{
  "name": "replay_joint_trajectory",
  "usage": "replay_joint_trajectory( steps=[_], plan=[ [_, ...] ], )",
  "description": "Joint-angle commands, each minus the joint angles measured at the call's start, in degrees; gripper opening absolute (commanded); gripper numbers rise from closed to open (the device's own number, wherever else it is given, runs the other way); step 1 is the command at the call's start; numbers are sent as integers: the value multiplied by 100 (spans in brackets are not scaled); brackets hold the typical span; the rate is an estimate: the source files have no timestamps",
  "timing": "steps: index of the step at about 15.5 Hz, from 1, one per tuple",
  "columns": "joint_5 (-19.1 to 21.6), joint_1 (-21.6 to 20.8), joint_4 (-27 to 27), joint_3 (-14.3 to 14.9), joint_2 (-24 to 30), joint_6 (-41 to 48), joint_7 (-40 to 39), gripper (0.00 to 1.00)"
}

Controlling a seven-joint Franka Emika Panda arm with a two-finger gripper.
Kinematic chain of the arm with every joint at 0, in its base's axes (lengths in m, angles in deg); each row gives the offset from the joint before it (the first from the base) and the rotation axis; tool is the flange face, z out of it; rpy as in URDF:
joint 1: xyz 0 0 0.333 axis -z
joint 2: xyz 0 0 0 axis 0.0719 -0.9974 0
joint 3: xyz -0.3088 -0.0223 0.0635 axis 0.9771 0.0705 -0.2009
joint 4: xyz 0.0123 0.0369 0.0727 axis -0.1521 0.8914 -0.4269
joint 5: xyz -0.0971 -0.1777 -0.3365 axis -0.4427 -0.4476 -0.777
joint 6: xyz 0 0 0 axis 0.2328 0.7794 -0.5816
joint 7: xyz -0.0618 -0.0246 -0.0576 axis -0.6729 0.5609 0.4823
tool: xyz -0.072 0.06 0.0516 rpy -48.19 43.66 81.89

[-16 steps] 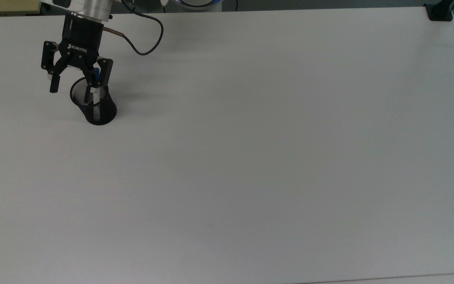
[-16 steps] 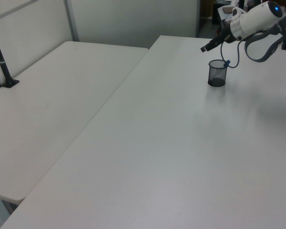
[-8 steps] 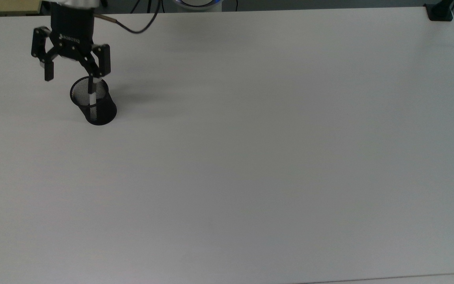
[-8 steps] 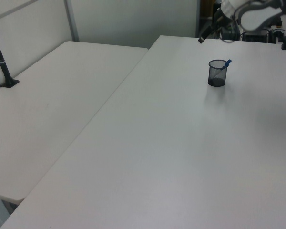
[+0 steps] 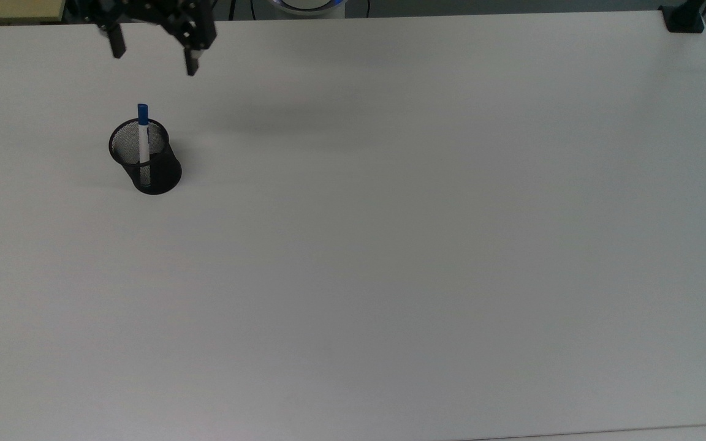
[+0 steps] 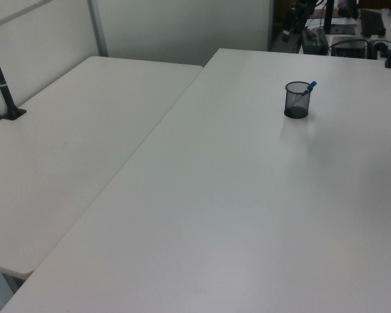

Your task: Insert the marker

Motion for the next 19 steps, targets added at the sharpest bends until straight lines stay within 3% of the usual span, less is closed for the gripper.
replay_joint_trajectory(
  steps=[1, 7, 10, 19],
  plan=[
    [89, -48, -272, -310, 23, 807, 309, 100],
    [63, -66, -272, -460, -82, 844, 126, 100],
    [63, -66, -272, -469, -92, 861, -559, 100],
    [80, -75, -255, -478, -48, 914, -534, 100]
  ],
)
